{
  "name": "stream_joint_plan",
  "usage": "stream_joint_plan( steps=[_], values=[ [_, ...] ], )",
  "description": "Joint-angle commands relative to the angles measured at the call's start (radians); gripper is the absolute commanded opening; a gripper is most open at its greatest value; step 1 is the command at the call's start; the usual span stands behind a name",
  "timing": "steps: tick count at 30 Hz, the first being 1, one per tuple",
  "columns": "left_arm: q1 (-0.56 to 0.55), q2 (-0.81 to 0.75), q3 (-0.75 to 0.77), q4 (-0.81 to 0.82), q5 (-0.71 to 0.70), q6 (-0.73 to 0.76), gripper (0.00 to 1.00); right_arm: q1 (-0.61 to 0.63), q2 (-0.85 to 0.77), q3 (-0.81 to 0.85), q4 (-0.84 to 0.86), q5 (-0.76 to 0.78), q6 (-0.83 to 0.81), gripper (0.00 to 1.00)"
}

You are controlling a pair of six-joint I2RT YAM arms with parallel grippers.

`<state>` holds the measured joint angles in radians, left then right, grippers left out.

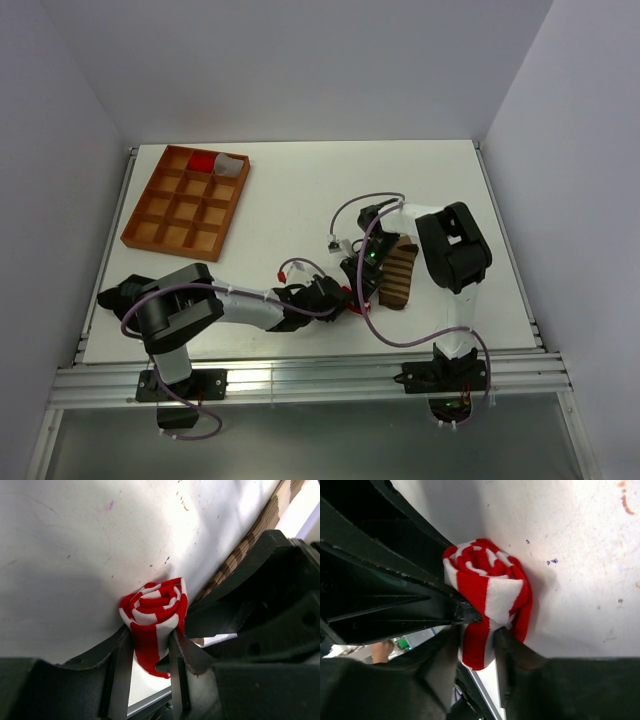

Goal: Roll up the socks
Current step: Roll the sock at the center of the board, then pick up the sock at the center of the board.

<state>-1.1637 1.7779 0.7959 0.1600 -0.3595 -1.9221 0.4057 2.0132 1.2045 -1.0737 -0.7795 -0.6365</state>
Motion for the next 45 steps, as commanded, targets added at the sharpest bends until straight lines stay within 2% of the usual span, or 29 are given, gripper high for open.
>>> stream_joint_plan(
  steps=[1,3,7,12,27,38,45],
  values=[
    [0.038,0.08,-0.027,-0.192,-0.039,0.046,0.0,0.024,-0.016,-0.049,0.136,0.16,-0.028,0.43],
    [0.039,0.074,-0.041,-0.186,-0.038,0.048,0.0,0.012,-0.037,-0.048,0.146,0.164,-0.02,0.5],
    [0.045,0.069,-0.052,-0.183,-0.041,0.055,0.0,-0.014,-0.088,-0.03,0.132,0.164,-0.019,0.56],
    [0.053,0.063,-0.067,-0.168,-0.039,0.066,0.0,-0.042,-0.132,-0.023,0.101,0.167,-0.031,0.56],
    [0.119,-0.008,-0.075,-0.136,-0.047,0.302,0.0,-0.142,-0.393,0.003,0.066,0.183,-0.042,0.57],
    [0.186,-0.081,-0.081,-0.065,-0.019,0.483,0.0,-0.153,-0.456,-0.01,0.106,0.207,-0.023,0.56],
    [0.271,-0.185,-0.08,-0.051,-0.016,0.618,0.0,-0.157,-0.487,-0.01,0.118,0.217,-0.017,0.56]
  ],
)
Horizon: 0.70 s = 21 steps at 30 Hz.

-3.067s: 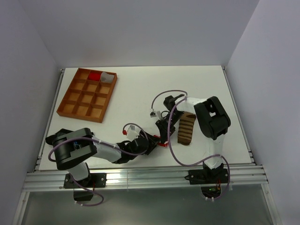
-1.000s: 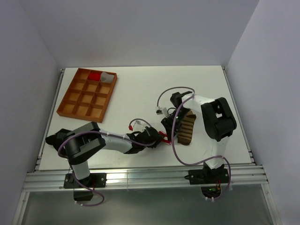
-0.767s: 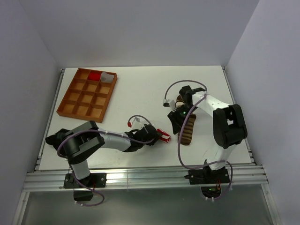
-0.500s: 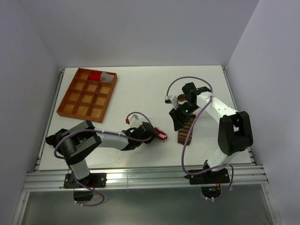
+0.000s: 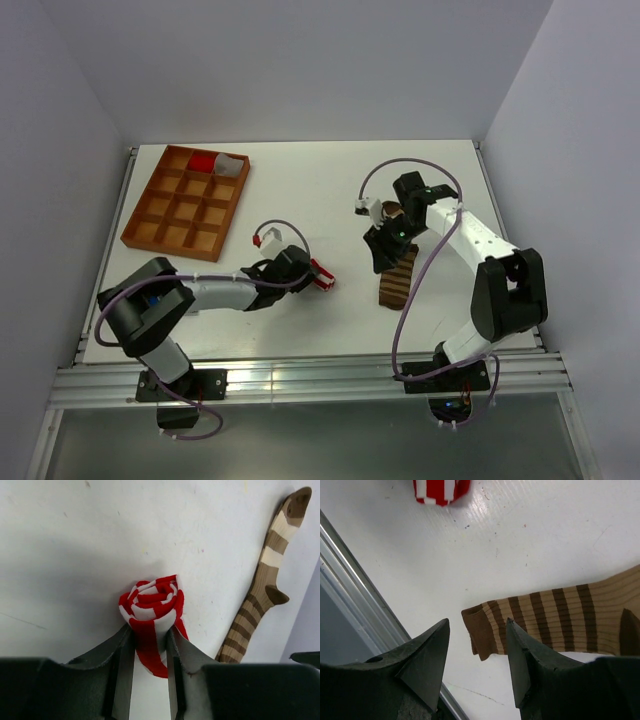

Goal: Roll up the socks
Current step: Pick up the sock at the center of the board.

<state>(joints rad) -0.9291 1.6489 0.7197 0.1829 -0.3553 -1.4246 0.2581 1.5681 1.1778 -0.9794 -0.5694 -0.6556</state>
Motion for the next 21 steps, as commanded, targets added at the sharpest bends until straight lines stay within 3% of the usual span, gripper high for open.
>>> stream_joint_plan(
  steps=[1,11,21],
  values=[
    [0.045,-0.067,0.0,-0.074,-0.019,0.137,0.0,-0.011,-0.042,0.019,0.025,0.008,0.004,0.56],
    [0.208,-0.204,0.069,-0.111,0.018,0.288,0.0,-0.028,-0.056,0.037,0.025,0.002,0.004,0.56],
    [0.418,-0.227,0.224,-0.123,0.098,0.404,0.0,-0.045,-0.049,0.063,0.031,0.008,0.008,0.56]
  ],
)
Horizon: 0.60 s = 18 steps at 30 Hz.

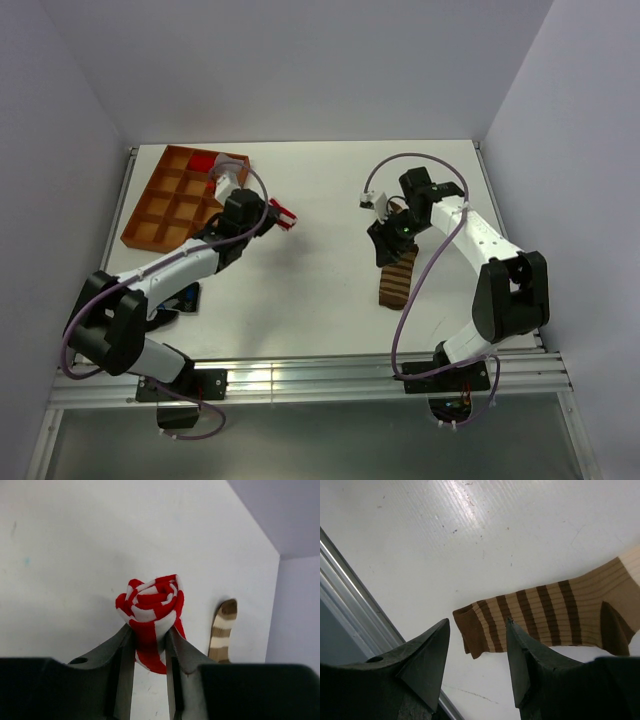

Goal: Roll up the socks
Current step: Pick up the sock at the center of the board, then place the sock in the storage box.

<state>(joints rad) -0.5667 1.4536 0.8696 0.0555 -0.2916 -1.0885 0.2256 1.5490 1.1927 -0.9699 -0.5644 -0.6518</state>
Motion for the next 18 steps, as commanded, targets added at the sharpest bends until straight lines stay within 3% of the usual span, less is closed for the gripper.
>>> stream_joint_plan(
  steps=[1,10,18],
  values=[
    [0.07,-0.03,0.087,0.004,0.042,0.076,0.0,-0.014,-0.03,0.048,0.028,0.011,0.009,0.56],
    [0.336,0.048,0.239,0.061,0.16,0.148,0.0,-0.019,-0.033,0.096,0.049,0.023,0.035,0.56],
    [0.563,0.224,0.379,0.161,0.307,0.16,0.0,-0.02,0.002,0.151,0.05,0.047,0.04,0.56]
  ],
)
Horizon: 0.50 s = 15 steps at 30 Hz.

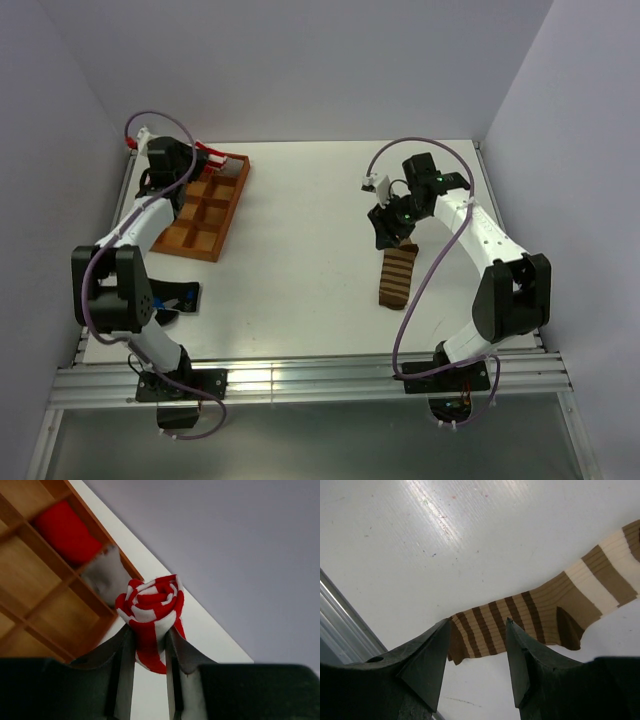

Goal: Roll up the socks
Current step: Place the sock in the storage box.

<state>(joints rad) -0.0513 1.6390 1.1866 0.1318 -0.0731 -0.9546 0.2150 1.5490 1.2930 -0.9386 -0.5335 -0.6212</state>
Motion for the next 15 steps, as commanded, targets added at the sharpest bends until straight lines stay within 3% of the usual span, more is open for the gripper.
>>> stream_joint_plan(
  steps=[1,5,15],
  values=[
    [0.057,0.077,0.091,0.094,0.098,0.031,0.0,-0.009,0.013,0.057,0.014,0.018,0.008,0.56],
    [0.132,0.169,0.151,0.134,0.144,0.039,0.0,-0.011,0.023,0.065,0.023,0.035,0.005,0.56],
    [0.202,0.346,0.255,0.077,0.193,0.024,0.0,-0.011,0.057,0.063,0.041,0.037,-0.002,0.55]
  ],
)
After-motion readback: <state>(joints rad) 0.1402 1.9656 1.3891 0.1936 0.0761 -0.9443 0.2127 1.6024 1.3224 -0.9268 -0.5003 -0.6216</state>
